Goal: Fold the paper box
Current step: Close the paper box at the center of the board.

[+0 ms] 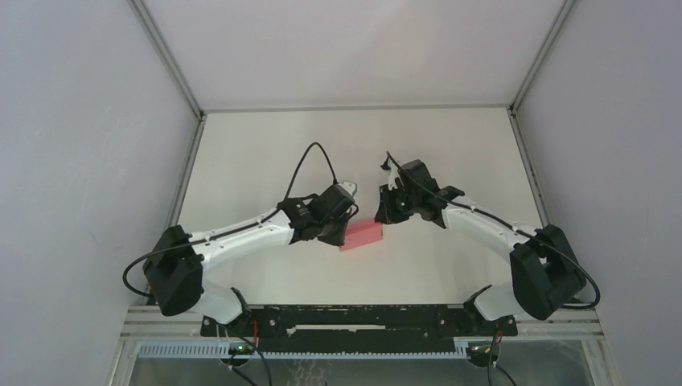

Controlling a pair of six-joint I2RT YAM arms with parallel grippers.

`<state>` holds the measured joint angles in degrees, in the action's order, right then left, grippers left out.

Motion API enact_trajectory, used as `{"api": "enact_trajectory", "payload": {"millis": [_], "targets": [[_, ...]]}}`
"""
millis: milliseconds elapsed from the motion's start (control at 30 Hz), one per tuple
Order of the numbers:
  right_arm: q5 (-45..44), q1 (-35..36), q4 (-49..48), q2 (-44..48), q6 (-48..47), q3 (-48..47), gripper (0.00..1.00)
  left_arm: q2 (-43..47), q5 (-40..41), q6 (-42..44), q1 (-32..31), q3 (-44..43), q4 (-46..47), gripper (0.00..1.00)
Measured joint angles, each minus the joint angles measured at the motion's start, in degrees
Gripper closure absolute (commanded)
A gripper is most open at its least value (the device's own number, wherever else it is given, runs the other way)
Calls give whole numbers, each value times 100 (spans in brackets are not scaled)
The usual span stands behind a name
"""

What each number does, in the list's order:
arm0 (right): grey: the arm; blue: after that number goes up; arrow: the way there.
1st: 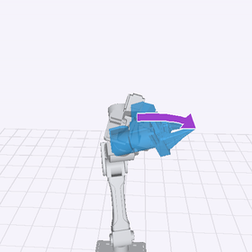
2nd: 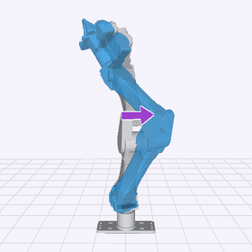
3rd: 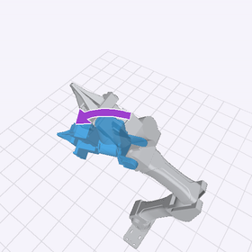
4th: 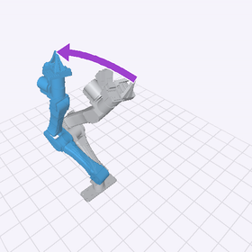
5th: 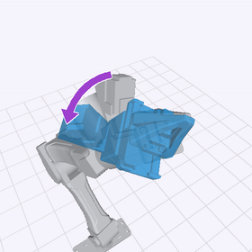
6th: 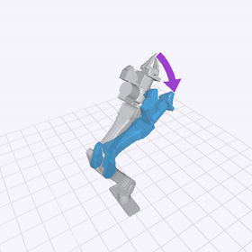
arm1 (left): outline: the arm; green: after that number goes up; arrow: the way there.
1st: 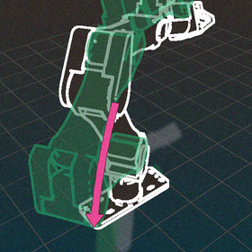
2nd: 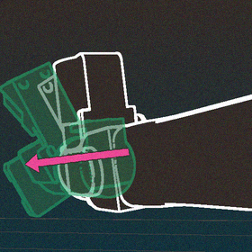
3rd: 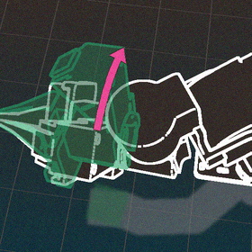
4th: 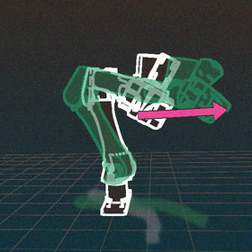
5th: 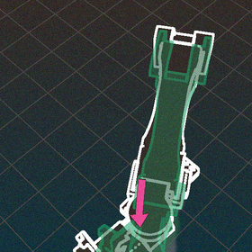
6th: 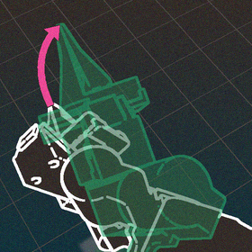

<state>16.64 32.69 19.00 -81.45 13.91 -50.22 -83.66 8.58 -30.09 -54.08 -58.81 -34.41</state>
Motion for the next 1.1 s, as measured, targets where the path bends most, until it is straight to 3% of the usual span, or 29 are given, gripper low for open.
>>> {"api": "enact_trajectory", "payload": {"millis": [1000,1100], "targets": [[-282,192,-142,337,63,330,73,595,-133,-155,-17,186,127,75],[-286,195,-142,337,66,330,73,603,-48,-168,-17,186,105,79]]}}
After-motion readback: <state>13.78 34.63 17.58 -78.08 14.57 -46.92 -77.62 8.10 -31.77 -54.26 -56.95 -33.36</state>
